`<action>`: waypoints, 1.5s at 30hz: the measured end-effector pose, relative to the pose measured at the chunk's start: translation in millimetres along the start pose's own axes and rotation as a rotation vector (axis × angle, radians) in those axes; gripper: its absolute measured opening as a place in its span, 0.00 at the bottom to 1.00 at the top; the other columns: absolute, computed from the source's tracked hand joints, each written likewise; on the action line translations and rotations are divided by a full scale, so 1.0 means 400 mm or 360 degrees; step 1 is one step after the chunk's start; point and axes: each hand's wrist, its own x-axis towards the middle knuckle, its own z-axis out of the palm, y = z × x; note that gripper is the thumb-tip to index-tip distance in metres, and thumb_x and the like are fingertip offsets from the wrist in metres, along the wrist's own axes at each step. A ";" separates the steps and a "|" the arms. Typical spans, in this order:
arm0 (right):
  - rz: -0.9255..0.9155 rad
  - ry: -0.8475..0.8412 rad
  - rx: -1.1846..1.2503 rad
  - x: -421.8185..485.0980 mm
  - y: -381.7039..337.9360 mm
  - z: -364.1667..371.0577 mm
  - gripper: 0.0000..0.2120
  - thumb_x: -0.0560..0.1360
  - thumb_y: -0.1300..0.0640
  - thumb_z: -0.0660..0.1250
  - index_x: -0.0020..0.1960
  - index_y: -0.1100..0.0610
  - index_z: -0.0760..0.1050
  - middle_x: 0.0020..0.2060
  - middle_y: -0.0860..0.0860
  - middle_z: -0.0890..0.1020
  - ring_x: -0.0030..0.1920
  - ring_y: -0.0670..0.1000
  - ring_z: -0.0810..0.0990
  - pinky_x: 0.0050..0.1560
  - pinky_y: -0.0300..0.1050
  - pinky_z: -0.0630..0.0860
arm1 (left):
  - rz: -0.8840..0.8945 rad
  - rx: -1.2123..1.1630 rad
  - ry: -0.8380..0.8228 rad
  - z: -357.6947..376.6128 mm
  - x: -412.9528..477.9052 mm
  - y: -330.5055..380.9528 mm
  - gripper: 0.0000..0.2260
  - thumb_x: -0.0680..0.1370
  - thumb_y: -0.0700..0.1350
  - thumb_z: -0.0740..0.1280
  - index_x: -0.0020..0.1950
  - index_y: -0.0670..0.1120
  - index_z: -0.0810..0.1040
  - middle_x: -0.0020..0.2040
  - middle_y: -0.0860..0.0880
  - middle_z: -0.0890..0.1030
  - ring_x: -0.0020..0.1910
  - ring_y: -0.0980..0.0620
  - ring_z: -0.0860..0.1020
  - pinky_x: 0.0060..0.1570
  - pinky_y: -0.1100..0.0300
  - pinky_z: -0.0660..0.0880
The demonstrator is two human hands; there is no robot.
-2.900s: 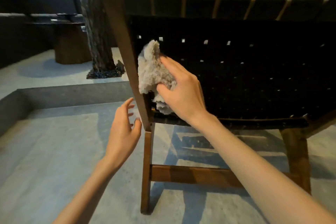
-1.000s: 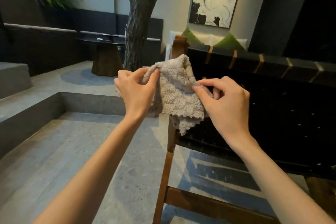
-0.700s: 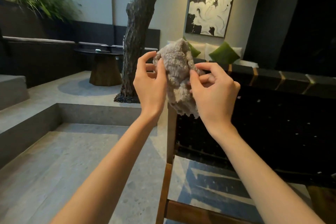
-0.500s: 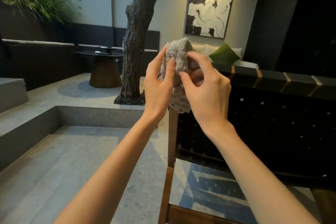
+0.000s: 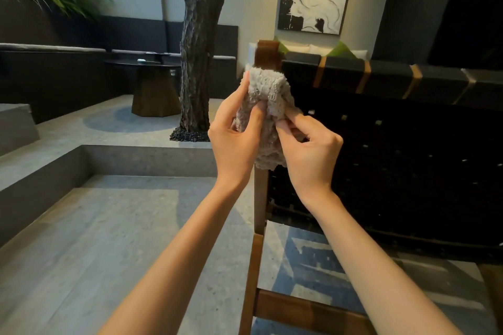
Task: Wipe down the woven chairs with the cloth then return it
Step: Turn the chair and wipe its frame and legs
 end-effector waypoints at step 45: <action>0.1464 -0.0769 -0.0144 -0.684 0.413 0.047 0.17 0.72 0.47 0.72 0.59 0.48 0.78 0.36 0.41 0.81 0.39 0.40 0.81 0.43 0.39 0.81 | -0.0878 0.0834 -0.0575 -0.160 -0.528 -0.596 0.08 0.77 0.49 0.67 0.54 0.59 0.80 0.42 0.59 0.80 0.41 0.59 0.76 0.41 0.56 0.74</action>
